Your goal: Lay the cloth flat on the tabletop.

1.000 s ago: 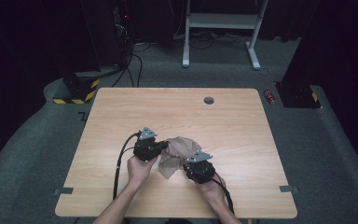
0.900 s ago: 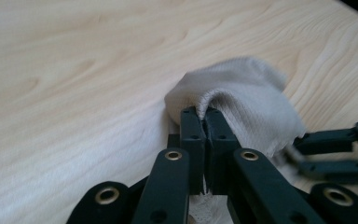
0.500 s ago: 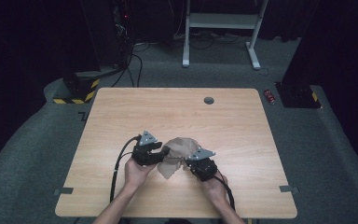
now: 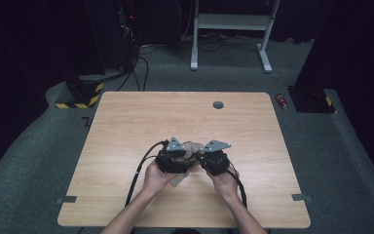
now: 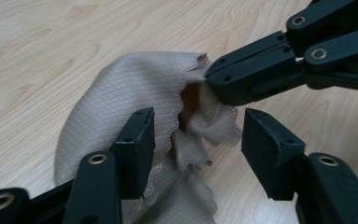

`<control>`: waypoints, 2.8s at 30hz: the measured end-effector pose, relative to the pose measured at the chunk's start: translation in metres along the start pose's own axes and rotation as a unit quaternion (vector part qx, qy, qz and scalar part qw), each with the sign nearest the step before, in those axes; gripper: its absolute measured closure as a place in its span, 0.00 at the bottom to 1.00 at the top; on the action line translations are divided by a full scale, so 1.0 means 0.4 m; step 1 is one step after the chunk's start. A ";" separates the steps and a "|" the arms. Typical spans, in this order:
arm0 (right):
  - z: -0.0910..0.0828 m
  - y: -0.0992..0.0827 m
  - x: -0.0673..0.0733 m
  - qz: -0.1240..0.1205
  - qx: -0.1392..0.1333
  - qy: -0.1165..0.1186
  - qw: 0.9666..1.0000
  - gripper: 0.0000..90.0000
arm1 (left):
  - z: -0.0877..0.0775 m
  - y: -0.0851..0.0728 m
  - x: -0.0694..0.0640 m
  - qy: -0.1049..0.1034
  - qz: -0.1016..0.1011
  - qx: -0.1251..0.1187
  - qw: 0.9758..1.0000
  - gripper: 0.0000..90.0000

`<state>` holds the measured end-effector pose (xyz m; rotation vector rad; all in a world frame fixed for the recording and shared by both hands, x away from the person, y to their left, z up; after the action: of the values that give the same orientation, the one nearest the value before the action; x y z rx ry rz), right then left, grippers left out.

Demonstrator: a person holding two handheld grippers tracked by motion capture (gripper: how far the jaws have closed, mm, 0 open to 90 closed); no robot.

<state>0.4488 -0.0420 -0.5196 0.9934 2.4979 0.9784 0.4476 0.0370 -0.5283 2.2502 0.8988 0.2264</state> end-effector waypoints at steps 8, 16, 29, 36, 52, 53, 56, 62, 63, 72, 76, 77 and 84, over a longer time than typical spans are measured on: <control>0.011 0.017 0.005 0.007 -0.004 0.011 1.000 0.97 | 0.035 -0.008 0.025 0.004 -0.015 0.023 1.000 0.95; -0.009 -0.026 0.009 0.024 -0.027 0.012 0.999 0.82 | 0.004 0.024 0.068 0.011 -0.054 -0.006 0.998 0.99; 0.107 -0.073 0.027 0.029 0.042 0.003 0.999 0.93 | -0.032 0.019 0.122 0.043 -0.077 -0.025 0.996 0.99; 0.043 -0.081 0.024 0.000 0.027 -0.004 1.000 0.99 | -0.058 0.006 0.182 0.060 -0.115 -0.042 0.991 0.99; -0.032 -0.134 -0.010 0.023 0.018 -0.008 1.000 0.82 | -0.088 -0.082 0.173 0.112 -0.094 -0.016 0.989 0.66; -0.033 -0.133 -0.013 0.023 0.017 -0.012 1.000 0.81 | -0.092 -0.087 0.164 0.111 -0.088 -0.015 0.990 0.65; -0.029 -0.135 -0.024 0.026 0.019 -0.019 0.999 0.79 | -0.103 -0.117 0.118 0.098 -0.079 -0.006 0.992 0.63; 0.010 -0.156 -0.047 0.050 0.045 -0.019 0.998 0.77 | -0.076 -0.184 0.054 0.079 -0.078 0.025 0.994 0.62; 0.018 -0.159 -0.048 0.053 0.049 -0.021 0.997 0.76 | -0.065 -0.191 0.050 0.078 -0.077 0.032 0.993 0.63; 0.054 -0.165 -0.046 0.057 0.070 -0.016 0.996 0.84 | -0.015 -0.201 0.044 0.101 -0.059 0.056 0.992 0.65; 0.053 -0.162 -0.036 0.043 0.069 -0.014 0.997 0.99 | -0.019 -0.204 0.054 0.109 -0.049 0.056 0.991 0.81; 0.050 -0.163 -0.037 0.043 0.069 -0.011 0.997 0.99 | -0.022 -0.206 0.059 0.109 -0.047 0.057 0.991 0.87; -0.003 -0.168 -0.044 0.035 0.053 -0.020 0.998 0.99 | -0.037 -0.219 0.076 0.116 -0.037 0.068 0.990 1.00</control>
<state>0.4274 -0.0909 -0.5645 1.1279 2.5201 0.8431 0.4170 0.1105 -0.5779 2.3431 1.1477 0.4109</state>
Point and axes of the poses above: each handheld gripper's, and its own axes: z roughly forward along the jaws, y roughly out of its top, x roughly to its left, the point moved 9 cm from there along z, roughly forward along the jaws, and after that the axes turned 8 degrees about x, right-handed, at the moved point
